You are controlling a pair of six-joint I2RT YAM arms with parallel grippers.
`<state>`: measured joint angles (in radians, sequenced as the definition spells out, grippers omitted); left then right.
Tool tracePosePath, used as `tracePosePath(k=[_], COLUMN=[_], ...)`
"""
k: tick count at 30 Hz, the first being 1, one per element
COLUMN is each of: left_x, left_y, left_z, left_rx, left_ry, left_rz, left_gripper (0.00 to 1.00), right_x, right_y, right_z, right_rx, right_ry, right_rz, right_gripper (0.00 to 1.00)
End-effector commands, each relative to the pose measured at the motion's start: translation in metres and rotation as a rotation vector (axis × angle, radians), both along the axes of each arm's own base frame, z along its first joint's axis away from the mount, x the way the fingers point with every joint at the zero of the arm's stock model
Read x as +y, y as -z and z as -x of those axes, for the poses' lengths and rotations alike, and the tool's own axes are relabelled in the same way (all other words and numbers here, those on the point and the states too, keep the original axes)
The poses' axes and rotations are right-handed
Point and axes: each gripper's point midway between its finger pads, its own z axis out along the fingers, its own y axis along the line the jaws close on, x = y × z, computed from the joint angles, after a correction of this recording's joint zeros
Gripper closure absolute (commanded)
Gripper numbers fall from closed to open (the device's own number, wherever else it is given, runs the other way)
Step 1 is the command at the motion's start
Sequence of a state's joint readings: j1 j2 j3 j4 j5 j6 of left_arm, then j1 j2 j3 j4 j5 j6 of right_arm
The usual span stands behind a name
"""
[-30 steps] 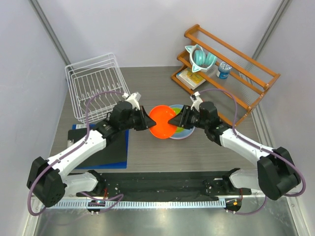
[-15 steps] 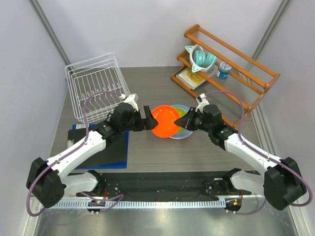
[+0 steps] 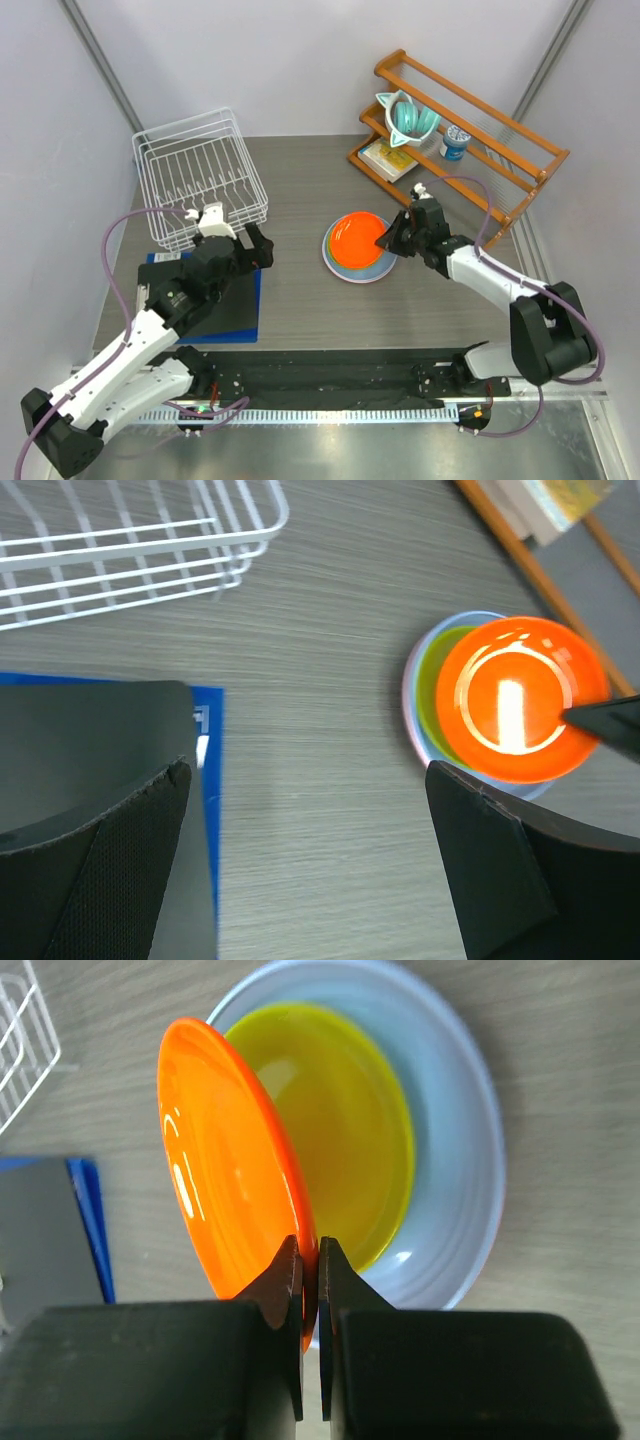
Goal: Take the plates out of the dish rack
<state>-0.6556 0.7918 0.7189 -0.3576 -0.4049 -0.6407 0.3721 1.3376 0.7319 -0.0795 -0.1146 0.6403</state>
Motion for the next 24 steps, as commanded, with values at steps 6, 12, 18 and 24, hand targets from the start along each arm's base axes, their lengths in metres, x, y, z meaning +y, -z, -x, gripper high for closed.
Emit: tracePosePath(k=[6,12,18,24], left_x=[0.037,0.039,0.038,0.036], left_y=[0.005,0.009,0.011,0.015], left_z=[-0.002,-0.002,-0.003,-0.005], left_rx=[-0.025,-0.016,-0.009,0.007], left_ry=[-0.134,-0.144,-0.139,-0.138], left_rz=[-0.131,-0.147,-0.155,-0.169], left_gripper=[0.0,0.01,0.0,0.01], right_x=[0.003,0.011,0.014,0.007], right_y=[-0.01,0.005,0.008,0.003], right_z=[-0.05,-0.047,-0.039,-0.03], right_rx=[-0.041,0.004,0.025,0.007], right_ry=[-0.018,-0.048,-0.062,-0.078], right_rz=[-0.018,-0.045,-0.067,-0.029], right_gripper=[0.99,0.99,0.65,0.3])
